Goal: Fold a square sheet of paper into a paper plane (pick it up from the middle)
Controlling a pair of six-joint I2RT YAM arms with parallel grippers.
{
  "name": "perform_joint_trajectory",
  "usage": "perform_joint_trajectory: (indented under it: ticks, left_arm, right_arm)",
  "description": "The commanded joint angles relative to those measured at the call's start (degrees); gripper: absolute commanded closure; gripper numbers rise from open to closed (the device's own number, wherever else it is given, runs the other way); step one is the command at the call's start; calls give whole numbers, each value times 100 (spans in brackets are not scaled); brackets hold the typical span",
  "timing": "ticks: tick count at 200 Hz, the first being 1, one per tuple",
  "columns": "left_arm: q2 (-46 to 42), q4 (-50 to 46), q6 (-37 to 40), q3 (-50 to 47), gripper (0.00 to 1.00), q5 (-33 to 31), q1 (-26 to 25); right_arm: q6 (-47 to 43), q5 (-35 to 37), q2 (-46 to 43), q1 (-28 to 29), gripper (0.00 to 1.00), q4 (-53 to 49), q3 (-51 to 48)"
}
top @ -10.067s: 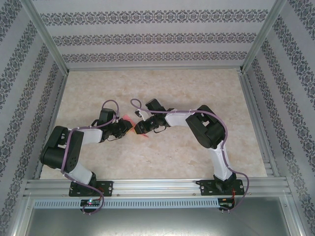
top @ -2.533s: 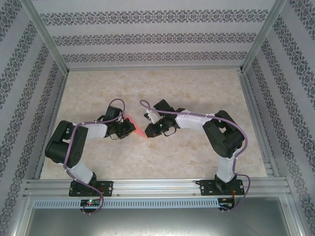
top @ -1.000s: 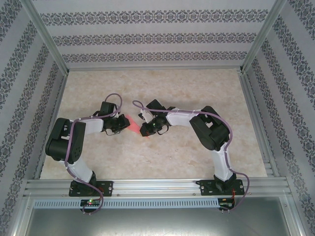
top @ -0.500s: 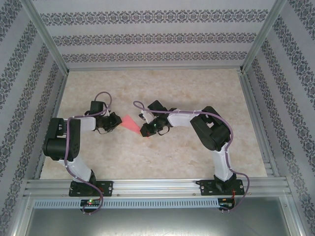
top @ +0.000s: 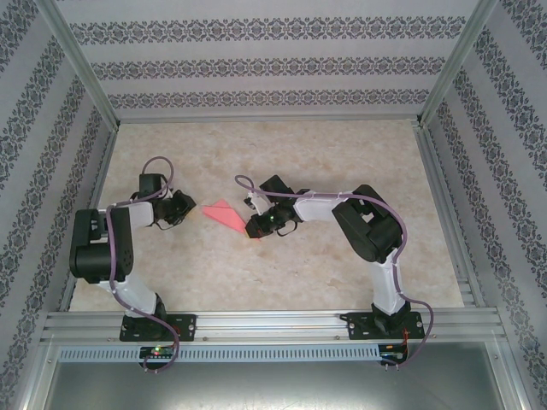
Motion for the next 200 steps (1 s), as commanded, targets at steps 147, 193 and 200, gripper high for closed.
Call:
perform_joint_trajectory:
  ticks: [147, 193, 200]
  left_arm:
    - [-120, 807, -272, -453, 91, -108, -2002]
    - [-89, 496, -98, -309, 91, -343, -1995]
    - [-72, 451, -89, -299, 91, -369, -1992]
  right_arm:
    - [725, -90, -229, 47, 92, -94, 159]
    - [582, 64, -35, 157, 91, -332, 611]
    - [582, 87, 25, 160, 92, -365, 709]
